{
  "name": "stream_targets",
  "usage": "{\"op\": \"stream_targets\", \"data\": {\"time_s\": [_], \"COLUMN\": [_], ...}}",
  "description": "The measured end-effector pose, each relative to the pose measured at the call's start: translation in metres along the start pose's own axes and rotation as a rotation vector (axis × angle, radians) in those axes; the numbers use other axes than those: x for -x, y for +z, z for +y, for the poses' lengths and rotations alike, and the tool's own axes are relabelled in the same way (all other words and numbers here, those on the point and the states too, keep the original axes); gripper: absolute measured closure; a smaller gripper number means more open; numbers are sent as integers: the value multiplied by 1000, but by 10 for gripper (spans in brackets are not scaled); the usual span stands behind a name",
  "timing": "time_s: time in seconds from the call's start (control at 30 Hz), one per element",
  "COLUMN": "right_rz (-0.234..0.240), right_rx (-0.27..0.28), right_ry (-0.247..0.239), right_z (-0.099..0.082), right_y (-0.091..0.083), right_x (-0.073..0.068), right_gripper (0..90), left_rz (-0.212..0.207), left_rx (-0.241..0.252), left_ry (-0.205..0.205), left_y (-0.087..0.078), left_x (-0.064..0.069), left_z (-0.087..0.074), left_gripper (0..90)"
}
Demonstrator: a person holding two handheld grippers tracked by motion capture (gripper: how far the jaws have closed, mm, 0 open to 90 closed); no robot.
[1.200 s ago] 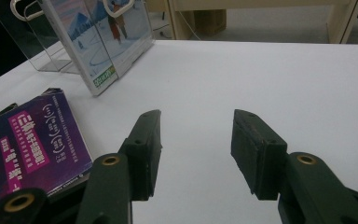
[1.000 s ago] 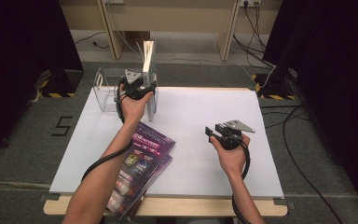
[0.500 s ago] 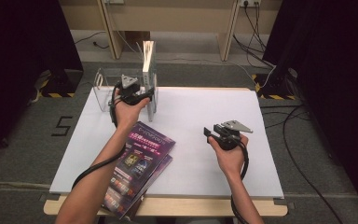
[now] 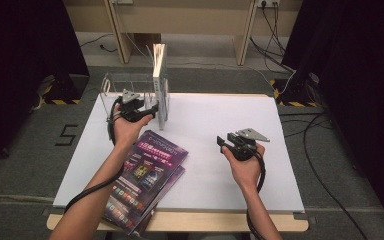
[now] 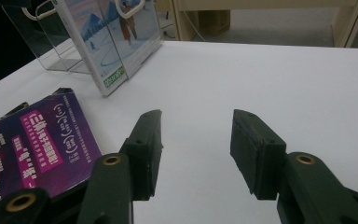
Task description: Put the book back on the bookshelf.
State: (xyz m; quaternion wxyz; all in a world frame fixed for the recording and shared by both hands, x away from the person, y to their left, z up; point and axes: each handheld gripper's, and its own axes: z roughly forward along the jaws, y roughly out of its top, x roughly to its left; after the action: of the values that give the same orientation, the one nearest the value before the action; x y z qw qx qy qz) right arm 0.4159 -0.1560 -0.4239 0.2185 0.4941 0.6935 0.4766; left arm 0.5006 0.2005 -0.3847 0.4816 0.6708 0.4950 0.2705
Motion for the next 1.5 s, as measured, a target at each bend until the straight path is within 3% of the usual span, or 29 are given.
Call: {"op": "stream_targets", "data": {"time_s": [0.2, 0.37, 0.5, 0.57, 0.7, 0.93, 1.1, 1.3, 1.5], "right_rz": [12, 21, 35, 44, 75, 139, 148, 169, 189], "right_rx": [-4, -29, -49, -67, -107, -210, -267, -316, -376], "right_ry": [0, -2, -5, -8, 1, -38, -57, -81, -107], "right_z": [-1, -4, -6, -7, -11, -21, -27, -32, -34], "right_y": [2, 5, 7, 9, 16, 30, 42, 52, 66], "right_x": [-3, -5, -9, -12, -18, -31, -38, -47, -58], "right_gripper": [546, 557, 582, 596, 635, 748, 787, 867, 877], "left_rz": [-6, -1, -1, 0, -15, -25, -25, -42, -54], "left_rx": [-20, -71, -162, -214, -283, -343, -386, -419, -433], "left_ry": [-27, -37, -26, -49, -54, -64, -53, -70, -63], "left_y": [-7, -13, -15, -16, -21, -32, -38, -43, -47], "left_x": [-11, -27, -42, -49, -58, -69, -73, -77, -79], "left_z": [-11, -26, -41, -50, -69, -93, -103, -113, -116], "left_gripper": [399, 481, 586, 648, 728, 830, 887, 894, 895]}}
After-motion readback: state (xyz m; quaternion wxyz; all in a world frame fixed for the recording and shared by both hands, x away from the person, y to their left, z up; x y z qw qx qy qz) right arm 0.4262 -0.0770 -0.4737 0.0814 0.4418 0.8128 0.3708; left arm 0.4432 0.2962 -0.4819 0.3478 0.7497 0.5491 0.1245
